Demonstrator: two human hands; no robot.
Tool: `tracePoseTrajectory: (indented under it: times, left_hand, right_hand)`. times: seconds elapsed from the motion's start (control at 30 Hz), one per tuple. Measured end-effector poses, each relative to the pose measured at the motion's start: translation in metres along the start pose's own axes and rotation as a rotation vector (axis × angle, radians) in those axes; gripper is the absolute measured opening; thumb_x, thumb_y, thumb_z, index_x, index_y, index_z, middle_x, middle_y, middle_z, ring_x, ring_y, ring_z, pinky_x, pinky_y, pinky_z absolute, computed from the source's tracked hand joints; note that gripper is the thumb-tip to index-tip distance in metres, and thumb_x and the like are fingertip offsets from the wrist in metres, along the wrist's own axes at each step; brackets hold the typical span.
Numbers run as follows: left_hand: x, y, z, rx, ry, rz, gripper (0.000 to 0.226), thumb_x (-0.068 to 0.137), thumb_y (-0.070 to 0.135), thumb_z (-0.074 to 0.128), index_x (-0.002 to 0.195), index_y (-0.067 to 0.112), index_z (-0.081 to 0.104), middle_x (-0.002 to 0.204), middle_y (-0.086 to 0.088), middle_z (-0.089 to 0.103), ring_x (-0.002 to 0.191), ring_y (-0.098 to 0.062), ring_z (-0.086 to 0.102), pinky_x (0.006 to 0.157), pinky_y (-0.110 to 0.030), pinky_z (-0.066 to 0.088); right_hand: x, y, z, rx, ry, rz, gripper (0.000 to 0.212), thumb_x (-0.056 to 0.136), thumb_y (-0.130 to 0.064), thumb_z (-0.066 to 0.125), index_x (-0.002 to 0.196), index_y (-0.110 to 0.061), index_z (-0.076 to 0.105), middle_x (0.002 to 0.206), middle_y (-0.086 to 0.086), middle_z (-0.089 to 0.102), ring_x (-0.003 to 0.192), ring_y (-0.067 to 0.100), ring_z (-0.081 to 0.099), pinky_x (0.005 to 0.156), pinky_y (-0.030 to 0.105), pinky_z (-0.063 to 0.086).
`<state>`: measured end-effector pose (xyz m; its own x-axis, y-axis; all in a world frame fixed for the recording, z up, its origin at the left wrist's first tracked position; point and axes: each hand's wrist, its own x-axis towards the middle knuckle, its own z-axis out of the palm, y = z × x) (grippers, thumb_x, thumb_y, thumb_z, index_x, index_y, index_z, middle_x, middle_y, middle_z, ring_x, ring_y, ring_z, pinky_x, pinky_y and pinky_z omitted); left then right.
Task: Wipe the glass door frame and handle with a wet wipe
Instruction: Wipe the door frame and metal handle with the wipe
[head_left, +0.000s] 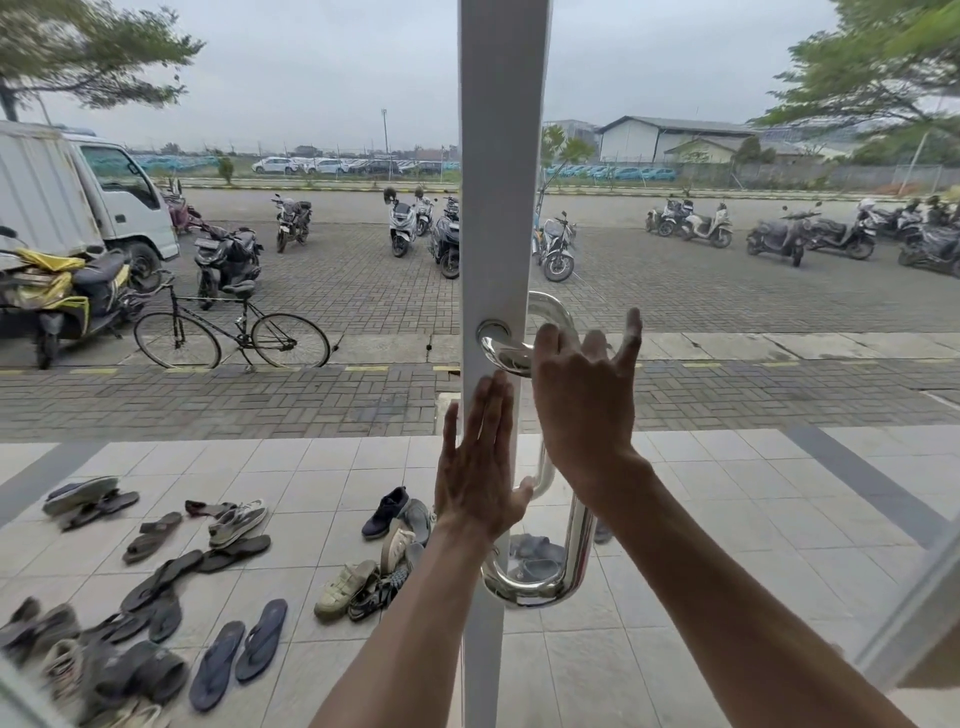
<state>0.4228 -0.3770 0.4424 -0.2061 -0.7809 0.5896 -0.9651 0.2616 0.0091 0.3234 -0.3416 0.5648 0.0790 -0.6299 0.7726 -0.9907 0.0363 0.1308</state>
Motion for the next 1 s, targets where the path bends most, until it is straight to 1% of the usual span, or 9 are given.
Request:
tracePoseTrajectory:
  times: [0.1,0.2,0.33,0.43,0.53,0.63,0.77,0.9,1.0]
  left_hand:
    - [-0.001,-0.001,-0.001,0.016,0.017,0.014,0.126,0.069,0.062,0.069,0.156,0.005,-0.001,0.165,-0.010,-0.015,0.153,-0.022,-0.008,0.123,-0.047,0.001]
    - [-0.002,-0.001,0.000,0.007,0.033,0.017,0.125,0.069,0.061,0.068,0.156,0.004,0.000,0.165,-0.011,-0.014,0.153,-0.023,-0.008,0.123,-0.048,0.004]
    - [-0.001,-0.001,0.002,-0.021,0.063,0.034,0.118,0.072,0.054,0.067,0.156,0.003,0.002,0.165,-0.011,-0.010,0.153,-0.023,-0.006,0.123,-0.049,0.005]
    - [-0.001,-0.004,0.004,-0.049,0.118,0.047,0.104,0.073,0.029,0.064,0.157,0.004,0.007,0.166,-0.010,-0.005,0.154,-0.022,0.000,0.123,-0.051,0.012]
    - [-0.002,-0.008,0.007,-0.044,0.164,0.063,0.092,0.076,0.010,0.058,0.157,0.006,0.013,0.166,-0.007,0.000,0.153,-0.019,0.003,0.122,-0.051,0.015]
    - [-0.001,-0.012,0.008,-0.036,0.169,0.078,0.086,0.081,0.009,0.052,0.157,0.008,0.012,0.166,-0.004,0.001,0.153,-0.017,0.001,0.123,-0.050,0.011]
    - [0.001,-0.015,0.008,-0.039,0.155,0.093,0.087,0.080,0.012,0.048,0.158,0.010,0.008,0.166,-0.003,0.000,0.153,-0.016,-0.001,0.124,-0.050,0.005]
    - [0.001,-0.014,0.013,-0.061,0.179,0.082,0.086,0.081,0.013,0.051,0.157,0.009,0.011,0.166,-0.004,0.003,0.153,-0.017,0.002,0.123,-0.051,0.006]
    - [0.001,-0.012,0.016,-0.063,0.200,0.091,0.087,0.081,0.013,0.052,0.157,0.008,0.012,0.166,-0.005,0.005,0.153,-0.018,0.004,0.122,-0.053,0.011]
  right_hand:
    - [-0.008,0.017,0.011,0.033,0.028,0.107,0.019,0.085,-0.016,0.067,0.100,-0.010,0.058,0.079,0.002,0.069,0.083,0.027,0.067,0.110,0.062,0.024]
    - [-0.021,0.029,0.020,0.229,0.005,0.250,0.026,0.082,-0.030,0.075,0.091,-0.012,0.058,0.070,0.003,0.068,0.072,0.026,0.068,0.105,0.056,0.035]
    - [-0.043,0.035,0.039,0.706,-0.099,0.474,0.042,0.086,-0.053,0.055,0.079,-0.013,0.065,0.070,0.001,0.071,0.070,0.025,0.070,0.079,0.045,0.054]
    - [-0.063,0.027,0.057,0.897,-0.126,0.581,0.042,0.082,-0.051,0.046,0.068,-0.016,0.066,0.064,-0.003,0.069,0.063,0.016,0.069,0.065,0.040,0.057]
    - [-0.093,0.018,0.077,0.911,-0.155,0.652,0.033,0.082,-0.043,0.054,0.072,-0.014,0.066,0.067,0.000,0.071,0.067,0.020,0.070,0.063,0.036,0.056]
    - [-0.119,0.010,0.095,0.886,-0.170,0.723,0.027,0.083,-0.037,0.058,0.076,-0.012,0.066,0.069,0.002,0.072,0.070,0.024,0.070,0.062,0.031,0.051]
    - [-0.137,0.002,0.107,0.846,-0.123,0.765,0.041,0.078,-0.050,0.046,0.073,-0.014,0.064,0.066,0.002,0.068,0.069,0.028,0.068,0.063,0.038,0.054]
    - [-0.158,-0.007,0.119,0.796,-0.154,0.843,0.020,0.084,-0.029,0.060,0.072,-0.014,0.059,0.062,0.005,0.066,0.069,0.036,0.066,0.065,0.042,0.054]
    - [-0.179,-0.013,0.132,0.762,-0.208,0.877,0.015,0.084,-0.025,0.062,0.072,-0.021,0.055,0.069,0.009,0.069,0.075,0.041,0.066,0.067,0.046,0.054]
